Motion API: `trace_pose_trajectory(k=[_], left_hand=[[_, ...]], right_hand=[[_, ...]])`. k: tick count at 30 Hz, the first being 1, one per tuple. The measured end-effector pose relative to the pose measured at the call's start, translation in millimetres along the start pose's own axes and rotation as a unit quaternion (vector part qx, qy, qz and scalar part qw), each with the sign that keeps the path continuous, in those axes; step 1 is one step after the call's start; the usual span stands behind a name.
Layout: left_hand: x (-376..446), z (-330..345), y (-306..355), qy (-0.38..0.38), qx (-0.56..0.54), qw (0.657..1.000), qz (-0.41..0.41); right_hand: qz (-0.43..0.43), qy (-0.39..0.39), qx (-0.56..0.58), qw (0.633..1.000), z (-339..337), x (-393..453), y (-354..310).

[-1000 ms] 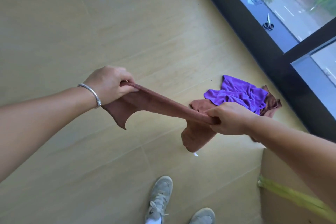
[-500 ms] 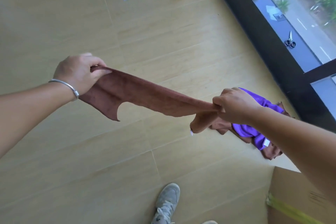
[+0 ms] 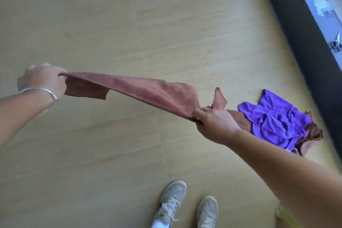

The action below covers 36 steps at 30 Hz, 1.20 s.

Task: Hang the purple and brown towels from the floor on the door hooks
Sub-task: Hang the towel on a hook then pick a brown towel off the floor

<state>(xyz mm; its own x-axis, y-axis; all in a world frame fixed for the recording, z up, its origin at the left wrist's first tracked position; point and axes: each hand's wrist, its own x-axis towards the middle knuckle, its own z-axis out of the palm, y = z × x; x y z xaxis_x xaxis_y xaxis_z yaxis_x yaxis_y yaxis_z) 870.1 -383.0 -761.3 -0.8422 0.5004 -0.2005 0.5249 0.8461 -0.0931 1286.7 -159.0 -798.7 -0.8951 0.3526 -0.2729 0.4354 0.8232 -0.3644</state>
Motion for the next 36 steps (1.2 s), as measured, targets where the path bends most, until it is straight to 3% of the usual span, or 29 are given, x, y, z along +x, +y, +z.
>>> trace_pose_trajectory(k=[2, 4, 6, 9, 13, 18, 23, 26, 29, 36], left_hand=[[-22.5, 31.0, -1.0, -0.1, 0.049, 0.992, -0.055], [-56.9, 64.9, 14.5, -0.158, 0.07, 0.983, -0.059], [-96.0, 101.9, 45.6, -0.195, 0.06, 0.979, -0.013], [-152.8, 156.9, 103.9, -0.228, 0.048, 0.969, 0.085], [-205.6, 226.8, 174.8, -0.25, -0.016, 0.954, 0.163], [-224.2, 302.3, 256.2, -0.271, -0.133, 0.94, 0.157], [-224.6, 376.9, 315.9, -0.287, -0.139, 0.932, 0.174], [-220.2, 417.8, 324.8, -0.289, -0.104, 0.94, 0.145], [-217.1, 446.2, 320.8, -0.232, -0.087, 0.96, 0.133], [-220.2, 456.3, 297.9, -0.171, -0.048, 0.958, 0.224]], right_hand=[[0.003, -0.067, 0.048, 0.997, 40.3, -6.3, -20.9], [0.003, -0.169, 0.074, 0.983, 83.3, -14.4, -34.9], [0.005, -0.235, 0.075, 0.969, 120.7, -23.5, -38.3], [0.026, -0.26, 0.052, 0.964, 160.3, -35.1, -22.9], [0.054, -0.237, 0.024, 0.97, 195.4, -37.8, 29.7], [0.054, -0.181, -0.034, 0.981, 230.5, -9.7, 111.2], [0.027, -0.154, -0.12, 0.98, 262.2, 52.3, 179.5], [-0.008, -0.135, -0.158, 0.978, 280.0, 90.3, 207.8], [-0.033, -0.118, -0.152, 0.981, 296.4, 116.8, 229.9], [-0.047, -0.065, -0.234, 0.969, 310.3, 125.5, 235.8]])
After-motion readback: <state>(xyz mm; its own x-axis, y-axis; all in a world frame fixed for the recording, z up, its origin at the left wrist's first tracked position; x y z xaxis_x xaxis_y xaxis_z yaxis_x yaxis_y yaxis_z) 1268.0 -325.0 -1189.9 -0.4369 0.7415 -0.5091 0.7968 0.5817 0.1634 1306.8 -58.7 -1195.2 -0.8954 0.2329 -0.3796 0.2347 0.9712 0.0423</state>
